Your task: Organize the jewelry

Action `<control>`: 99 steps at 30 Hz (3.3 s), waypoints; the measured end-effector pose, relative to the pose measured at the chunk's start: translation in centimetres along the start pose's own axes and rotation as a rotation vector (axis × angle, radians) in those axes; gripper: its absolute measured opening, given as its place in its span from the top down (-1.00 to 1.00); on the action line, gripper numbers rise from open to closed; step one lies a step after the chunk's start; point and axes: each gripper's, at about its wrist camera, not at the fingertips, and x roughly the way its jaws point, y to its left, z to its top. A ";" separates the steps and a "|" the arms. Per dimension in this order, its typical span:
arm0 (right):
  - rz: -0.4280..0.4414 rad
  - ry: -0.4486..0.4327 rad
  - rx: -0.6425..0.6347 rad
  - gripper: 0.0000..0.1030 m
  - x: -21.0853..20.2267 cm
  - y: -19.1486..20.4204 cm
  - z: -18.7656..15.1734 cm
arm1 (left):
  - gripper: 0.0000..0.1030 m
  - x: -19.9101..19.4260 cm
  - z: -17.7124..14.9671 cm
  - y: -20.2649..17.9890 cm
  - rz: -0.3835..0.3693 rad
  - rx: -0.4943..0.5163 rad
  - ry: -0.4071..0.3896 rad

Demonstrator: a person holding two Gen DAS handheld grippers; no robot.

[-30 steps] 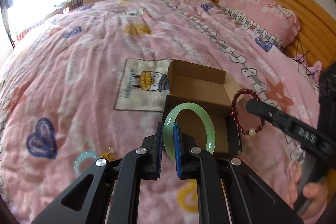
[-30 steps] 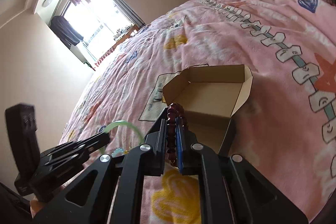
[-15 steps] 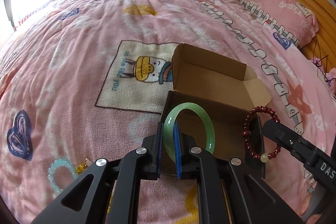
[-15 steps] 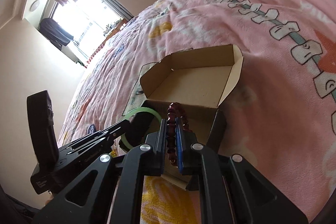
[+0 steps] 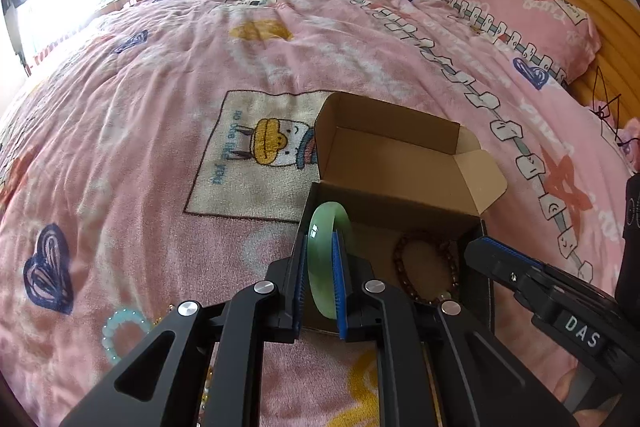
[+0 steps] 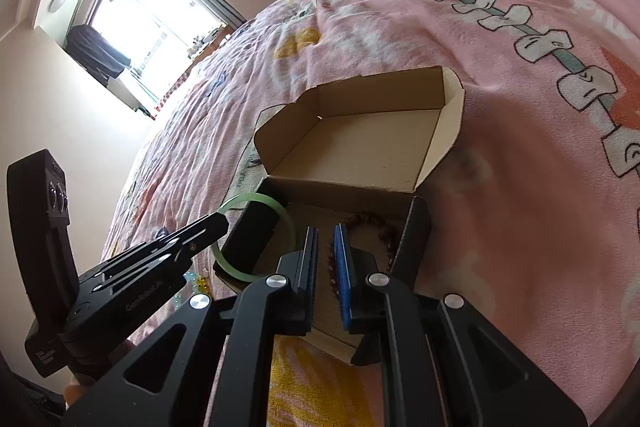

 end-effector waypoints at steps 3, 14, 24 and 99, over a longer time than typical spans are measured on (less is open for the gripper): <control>0.002 -0.007 0.007 0.76 -0.3 -0.2 0.2 | 0.71 -0.1 0.0 0.0 0.006 0.002 -0.002; 0.012 -0.059 0.017 0.76 -2.7 -0.1 0.8 | 0.37 -1.2 0.1 -0.1 0.025 0.016 -0.017; 0.038 -0.058 -0.132 0.75 -5.1 5.2 0.0 | -0.08 -9.2 -5.5 6.7 0.150 0.009 -0.093; -0.031 0.249 -0.627 0.57 8.6 19.0 -18.1 | 0.75 -2.4 -12.4 19.1 0.057 -0.193 0.071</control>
